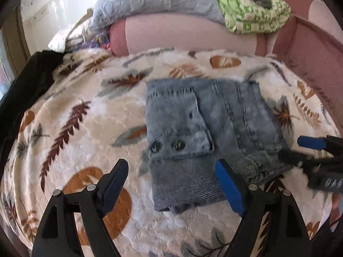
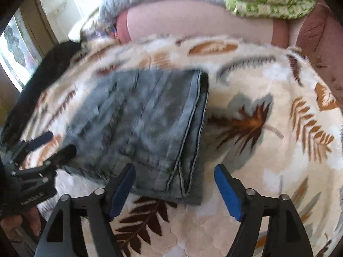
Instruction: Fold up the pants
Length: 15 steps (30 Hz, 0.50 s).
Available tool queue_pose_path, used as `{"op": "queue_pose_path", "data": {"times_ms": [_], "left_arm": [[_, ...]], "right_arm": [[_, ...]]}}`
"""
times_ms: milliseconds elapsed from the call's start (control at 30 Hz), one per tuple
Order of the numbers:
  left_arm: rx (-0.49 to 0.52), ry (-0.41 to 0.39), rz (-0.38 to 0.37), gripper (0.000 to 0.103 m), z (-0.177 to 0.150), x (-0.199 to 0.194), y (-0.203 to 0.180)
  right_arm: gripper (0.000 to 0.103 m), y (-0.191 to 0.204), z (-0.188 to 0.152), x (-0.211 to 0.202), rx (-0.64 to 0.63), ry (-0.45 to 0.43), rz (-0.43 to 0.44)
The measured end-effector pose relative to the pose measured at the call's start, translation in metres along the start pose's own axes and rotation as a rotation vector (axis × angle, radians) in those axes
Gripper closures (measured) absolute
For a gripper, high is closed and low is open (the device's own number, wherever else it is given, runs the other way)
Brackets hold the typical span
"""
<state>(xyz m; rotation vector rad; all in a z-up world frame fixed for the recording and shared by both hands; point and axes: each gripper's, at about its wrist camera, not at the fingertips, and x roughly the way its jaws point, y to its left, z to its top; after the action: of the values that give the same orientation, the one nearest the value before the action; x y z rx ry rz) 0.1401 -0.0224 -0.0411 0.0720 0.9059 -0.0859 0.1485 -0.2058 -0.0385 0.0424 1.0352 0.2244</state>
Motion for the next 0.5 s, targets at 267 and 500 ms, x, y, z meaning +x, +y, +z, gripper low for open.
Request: {"op": "queue_pose_path", "data": {"times_ms": [267, 500], "left_arm": [[-0.063, -0.030, 0.017, 0.019, -0.004, -0.028, 0.003], [-0.083, -0.065, 0.022, 0.019, -0.008, -0.056, 0.003]], "right_arm": [[0.018, -0.002, -0.008, -0.024, 0.011, -0.015, -0.025], [0.005, 0.011, -0.019, -0.082, -0.015, -0.150, -0.038]]}}
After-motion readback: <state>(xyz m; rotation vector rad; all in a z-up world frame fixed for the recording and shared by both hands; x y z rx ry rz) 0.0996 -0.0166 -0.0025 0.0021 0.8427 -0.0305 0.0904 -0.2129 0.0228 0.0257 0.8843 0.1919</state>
